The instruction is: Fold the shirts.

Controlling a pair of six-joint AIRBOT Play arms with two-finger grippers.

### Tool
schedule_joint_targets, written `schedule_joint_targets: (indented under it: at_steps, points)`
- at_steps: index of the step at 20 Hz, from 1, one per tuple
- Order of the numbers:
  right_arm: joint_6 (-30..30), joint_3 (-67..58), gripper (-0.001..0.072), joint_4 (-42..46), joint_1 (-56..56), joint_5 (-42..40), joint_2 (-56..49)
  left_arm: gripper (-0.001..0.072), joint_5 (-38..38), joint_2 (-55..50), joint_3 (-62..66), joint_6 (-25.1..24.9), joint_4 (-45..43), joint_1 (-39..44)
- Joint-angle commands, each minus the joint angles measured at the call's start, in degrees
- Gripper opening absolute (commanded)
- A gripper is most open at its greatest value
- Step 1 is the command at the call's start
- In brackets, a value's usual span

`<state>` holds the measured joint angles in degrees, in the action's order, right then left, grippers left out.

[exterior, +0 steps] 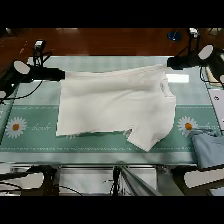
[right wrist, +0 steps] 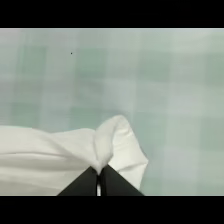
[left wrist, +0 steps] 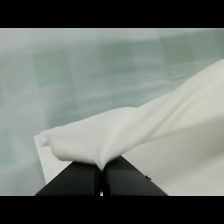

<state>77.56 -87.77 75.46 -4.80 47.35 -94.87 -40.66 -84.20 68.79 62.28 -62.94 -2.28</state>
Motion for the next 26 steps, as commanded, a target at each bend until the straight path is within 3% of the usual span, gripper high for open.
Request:
schedule_joint_targets:
  at_steps: [1, 3, 4, 10, 14, 15, 16, 17, 18, 20, 21, 22, 24, 26]
  points:
    - [-0.04, -0.02, 0.0026, 3.21, -0.02, 9.11, 2.32, 0.0027, -12.63, 0.96, 3.52, 1.42, -8.87, -0.44]
    - [1.27, -0.02, 0.0026, 5.86, -0.02, 17.99, 3.39, 0.0027, -22.38, 0.96, 5.14, 9.84, -14.01, -0.44]
    - [1.53, 0.07, 0.0026, 6.14, -0.02, 21.86, 3.15, 0.0027, -25.09, 0.76, 4.76, 11.37, -14.03, -0.42]
    - [1.73, 0.04, 0.0026, 4.85, 0.63, 25.38, -3.15, 0.0029, -25.64, -4.68, 2.58, 12.63, -13.60, 0.90]
    - [1.68, 0.04, 0.0027, -2.32, 0.61, 23.34, -6.86, 0.0032, -22.77, -7.02, 2.58, 12.61, -12.39, 0.87]
    - [1.68, 0.04, 0.0029, -4.33, 0.61, 22.60, -7.37, 0.0057, -21.64, -6.99, 2.78, 12.59, -11.19, 0.90]
    - [1.68, 0.04, 0.0038, -5.86, 0.61, 21.97, -7.45, 0.0226, -21.22, -6.99, 3.26, 12.59, -9.73, 0.87]
    - [1.66, -0.04, 0.0113, -6.67, 0.61, 21.57, -7.30, 0.0361, -21.62, -6.99, 4.22, 12.61, -8.52, 0.87]
    - [1.49, -0.44, 0.0169, -6.88, 0.61, 22.23, -6.93, 0.0418, -23.39, -6.86, 5.64, 12.59, -8.48, 0.87]
    - [-0.74, -2.54, 0.0374, -5.31, 0.17, 27.39, -5.27, 0.0424, -30.73, -6.60, 10.56, 12.35, -11.32, 0.35]
    - [-2.51, -4.07, 0.0439, -2.51, -0.07, 31.58, -3.63, 0.0450, -35.60, -6.25, 13.70, 12.37, -15.65, -0.26]
    - [-3.91, -5.55, 0.0502, 3.23, -0.28, 36.81, -1.57, 0.0531, -40.63, -5.55, 16.33, 12.39, -21.03, -0.92]
    - [-2.36, -5.53, 0.0532, 13.20, -2.40, 41.44, 3.45, 0.0539, -46.01, -1.73, 16.61, 17.16, -30.93, -4.00]
    - [-1.70, -2.64, 0.0532, 11.98, -6.47, 41.59, 7.74, 0.0539, -46.62, 3.02, 11.37, 19.96, -28.02, -8.52]
